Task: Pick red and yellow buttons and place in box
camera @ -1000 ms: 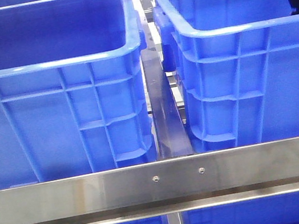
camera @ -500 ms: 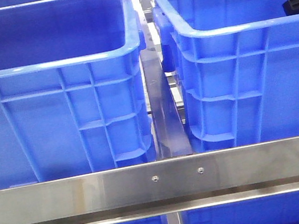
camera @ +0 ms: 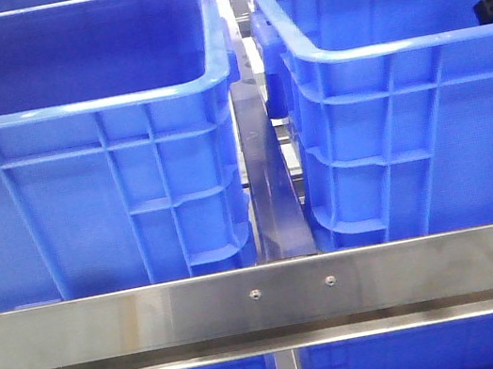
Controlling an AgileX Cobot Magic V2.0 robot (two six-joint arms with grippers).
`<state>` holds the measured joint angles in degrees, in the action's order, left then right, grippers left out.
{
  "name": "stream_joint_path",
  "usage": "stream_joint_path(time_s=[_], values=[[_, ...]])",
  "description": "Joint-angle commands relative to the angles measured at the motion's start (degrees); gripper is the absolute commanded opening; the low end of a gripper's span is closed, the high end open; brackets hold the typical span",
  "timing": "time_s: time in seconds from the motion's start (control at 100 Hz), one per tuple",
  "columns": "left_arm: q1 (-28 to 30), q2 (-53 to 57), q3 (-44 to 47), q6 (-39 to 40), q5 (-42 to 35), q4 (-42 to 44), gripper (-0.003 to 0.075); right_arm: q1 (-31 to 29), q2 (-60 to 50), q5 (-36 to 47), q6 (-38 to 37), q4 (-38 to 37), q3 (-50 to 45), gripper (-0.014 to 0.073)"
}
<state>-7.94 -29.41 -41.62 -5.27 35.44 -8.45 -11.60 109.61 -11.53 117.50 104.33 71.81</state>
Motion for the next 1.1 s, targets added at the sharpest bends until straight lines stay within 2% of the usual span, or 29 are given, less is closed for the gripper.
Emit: stream_joint_path(time_s=[0.0,0.45,0.72,1.09], values=[[0.06,-0.18,-1.61,0.55,-4.37,-0.47,-0.0019,-0.33,-5.51,-1.29,-0.07,5.63,0.45,0.0437],[0.06,-0.18,-1.61,0.55,-4.28,-0.81,-0.0019,-0.27,-25.27,-2.65,-0.66,5.63,-10.04,0.0437],[0.06,-0.18,-1.61,0.55,-4.28,-2.2,-0.0019,0.01,-40.49,-4.17,-8.19,5.63,-19.84,0.0435],[0.06,-0.18,-1.61,0.55,-4.28,-2.2,-0.0019,7.1,-58.22,2.14,-8.84,5.63,-33.62,0.0434]])
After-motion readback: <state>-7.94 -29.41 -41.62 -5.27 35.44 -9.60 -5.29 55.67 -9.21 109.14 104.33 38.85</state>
